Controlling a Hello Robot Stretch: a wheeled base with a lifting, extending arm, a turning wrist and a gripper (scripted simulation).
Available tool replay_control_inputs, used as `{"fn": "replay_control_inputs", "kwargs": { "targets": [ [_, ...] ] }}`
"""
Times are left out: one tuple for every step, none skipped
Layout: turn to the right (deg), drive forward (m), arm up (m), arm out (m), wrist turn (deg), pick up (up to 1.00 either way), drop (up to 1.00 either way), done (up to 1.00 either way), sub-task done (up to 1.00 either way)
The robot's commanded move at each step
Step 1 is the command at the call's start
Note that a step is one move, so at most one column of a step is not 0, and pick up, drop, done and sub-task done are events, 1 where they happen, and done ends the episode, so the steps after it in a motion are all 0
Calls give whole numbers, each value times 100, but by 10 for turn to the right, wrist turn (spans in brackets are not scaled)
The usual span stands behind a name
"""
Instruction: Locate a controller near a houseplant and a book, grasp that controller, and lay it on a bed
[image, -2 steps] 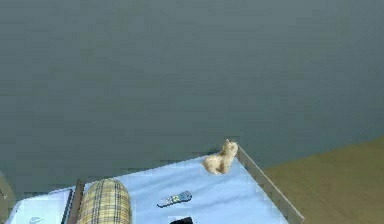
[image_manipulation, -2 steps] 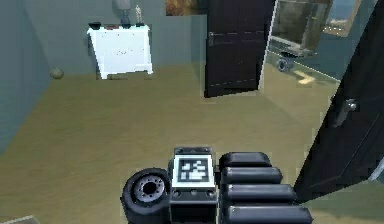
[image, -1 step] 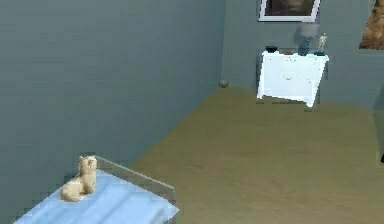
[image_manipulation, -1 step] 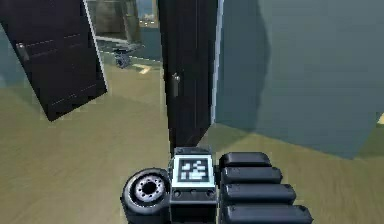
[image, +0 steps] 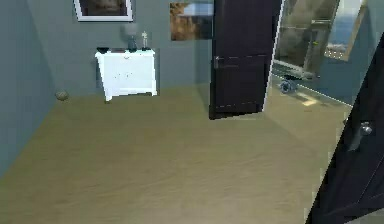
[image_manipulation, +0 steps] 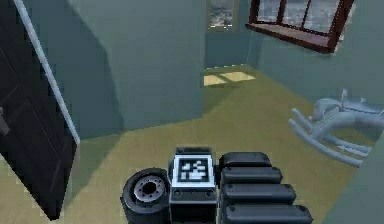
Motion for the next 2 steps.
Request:
{"fn": "replay_control_inputs", "kwargs": {
  "targets": [
    [450, 0, 0, 0, 0, 0, 0, 0, 0],
    [120, 0, 0, 0, 0, 0, 0, 0, 0]
  ]
}}
